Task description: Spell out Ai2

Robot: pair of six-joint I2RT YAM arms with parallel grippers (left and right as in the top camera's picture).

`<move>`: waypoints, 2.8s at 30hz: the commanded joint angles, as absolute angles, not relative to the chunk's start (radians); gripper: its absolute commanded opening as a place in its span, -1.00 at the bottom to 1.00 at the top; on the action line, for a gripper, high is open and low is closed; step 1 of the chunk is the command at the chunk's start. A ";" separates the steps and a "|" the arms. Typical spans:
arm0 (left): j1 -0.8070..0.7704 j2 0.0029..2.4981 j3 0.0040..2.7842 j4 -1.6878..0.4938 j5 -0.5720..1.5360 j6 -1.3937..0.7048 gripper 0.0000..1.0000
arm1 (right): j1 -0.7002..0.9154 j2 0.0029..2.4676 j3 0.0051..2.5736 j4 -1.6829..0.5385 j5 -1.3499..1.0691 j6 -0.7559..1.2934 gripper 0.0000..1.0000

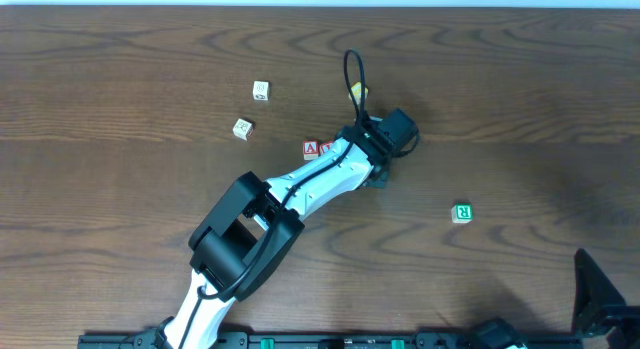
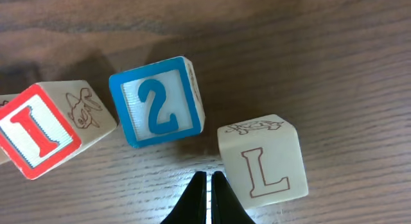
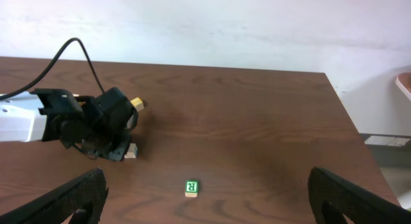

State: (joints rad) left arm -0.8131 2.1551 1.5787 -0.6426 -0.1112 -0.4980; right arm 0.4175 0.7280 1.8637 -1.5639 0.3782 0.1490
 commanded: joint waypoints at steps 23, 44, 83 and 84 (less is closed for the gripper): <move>-0.830 2.098 1.647 -0.517 0.001 -0.426 -0.89 | 0.427 0.733 1.871 -1.555 0.416 0.149 0.98; -0.282 1.629 1.577 -0.952 -0.018 -0.415 -0.88 | 0.426 1.085 1.424 -1.080 0.009 0.200 -0.98; -0.341 1.878 1.098 -0.297 0.212 -0.618 -0.88 | 0.333 2.021 1.385 -0.743 -0.188 0.259 -0.97; -0.344 1.878 1.098 -0.294 0.212 -0.621 -0.88 | 0.337 2.029 1.385 -0.734 -0.188 0.263 -0.97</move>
